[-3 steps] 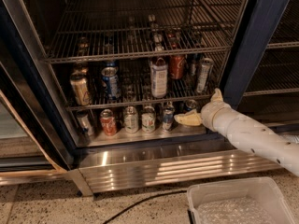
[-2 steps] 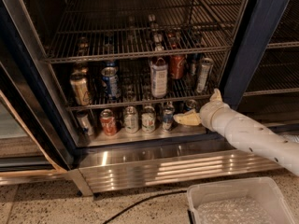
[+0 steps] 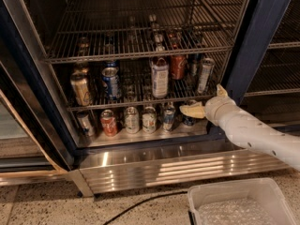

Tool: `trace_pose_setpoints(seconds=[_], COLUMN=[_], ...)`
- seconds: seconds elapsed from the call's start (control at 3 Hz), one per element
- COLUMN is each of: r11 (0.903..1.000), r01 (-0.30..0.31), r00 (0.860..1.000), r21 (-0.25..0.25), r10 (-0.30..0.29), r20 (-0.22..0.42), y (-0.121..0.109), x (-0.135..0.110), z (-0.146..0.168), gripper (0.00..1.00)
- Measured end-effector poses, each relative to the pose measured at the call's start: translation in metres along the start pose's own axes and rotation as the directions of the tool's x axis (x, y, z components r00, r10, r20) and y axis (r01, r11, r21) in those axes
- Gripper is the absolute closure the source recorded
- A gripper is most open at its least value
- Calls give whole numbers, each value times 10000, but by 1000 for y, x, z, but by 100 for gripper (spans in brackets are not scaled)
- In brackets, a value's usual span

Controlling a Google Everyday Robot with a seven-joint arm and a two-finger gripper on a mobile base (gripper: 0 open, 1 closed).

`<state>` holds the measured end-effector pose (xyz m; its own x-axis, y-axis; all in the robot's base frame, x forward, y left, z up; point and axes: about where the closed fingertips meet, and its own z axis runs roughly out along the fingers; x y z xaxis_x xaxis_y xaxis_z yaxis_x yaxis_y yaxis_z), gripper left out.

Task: Pick redbull can from middle shelf of fridge

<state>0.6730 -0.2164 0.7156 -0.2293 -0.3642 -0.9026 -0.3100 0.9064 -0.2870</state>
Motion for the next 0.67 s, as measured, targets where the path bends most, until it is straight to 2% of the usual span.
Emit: trace_pose_setpoints(seconds=[0.33,0.67], r11=[10000,9998], r01=[-8,-36], r00=[10000,10000], r21=[73,201], r10=[8,34], r20=[24,67], y=[-1,-4], x=[-1,-3], z=[0,1], gripper=[7,6])
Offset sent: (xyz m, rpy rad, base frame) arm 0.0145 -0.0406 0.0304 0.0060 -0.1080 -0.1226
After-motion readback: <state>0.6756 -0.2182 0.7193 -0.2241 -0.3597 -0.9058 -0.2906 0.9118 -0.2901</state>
